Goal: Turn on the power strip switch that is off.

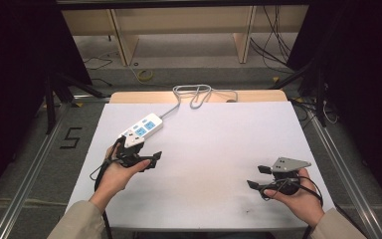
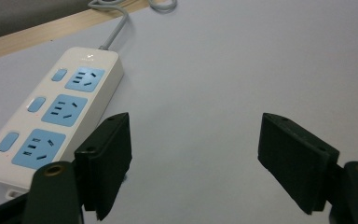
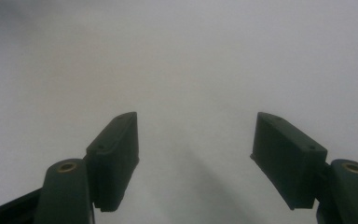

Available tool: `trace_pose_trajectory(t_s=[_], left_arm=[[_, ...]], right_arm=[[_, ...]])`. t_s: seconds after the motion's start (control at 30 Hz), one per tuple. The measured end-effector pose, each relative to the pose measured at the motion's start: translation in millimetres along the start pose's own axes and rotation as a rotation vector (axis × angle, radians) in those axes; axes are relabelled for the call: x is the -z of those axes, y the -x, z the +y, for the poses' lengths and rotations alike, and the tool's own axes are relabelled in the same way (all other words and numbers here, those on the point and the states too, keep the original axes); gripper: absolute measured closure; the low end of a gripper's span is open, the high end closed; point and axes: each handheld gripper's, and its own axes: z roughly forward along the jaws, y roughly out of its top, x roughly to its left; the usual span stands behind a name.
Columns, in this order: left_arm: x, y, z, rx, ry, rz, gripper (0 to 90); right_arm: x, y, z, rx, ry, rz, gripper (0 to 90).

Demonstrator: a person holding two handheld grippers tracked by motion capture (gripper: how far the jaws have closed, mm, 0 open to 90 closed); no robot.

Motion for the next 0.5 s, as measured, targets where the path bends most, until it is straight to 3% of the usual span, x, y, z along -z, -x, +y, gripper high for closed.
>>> trace_pose_trajectory(t_s=[0.5], left_arm=[[12.6, 23.3, -14.1, -0.035, 0.031, -0.043, 24.6]], right_arm=[[-0.2, -0.7, -0.2, -0.002, -0.004, 0.005, 31.7]])
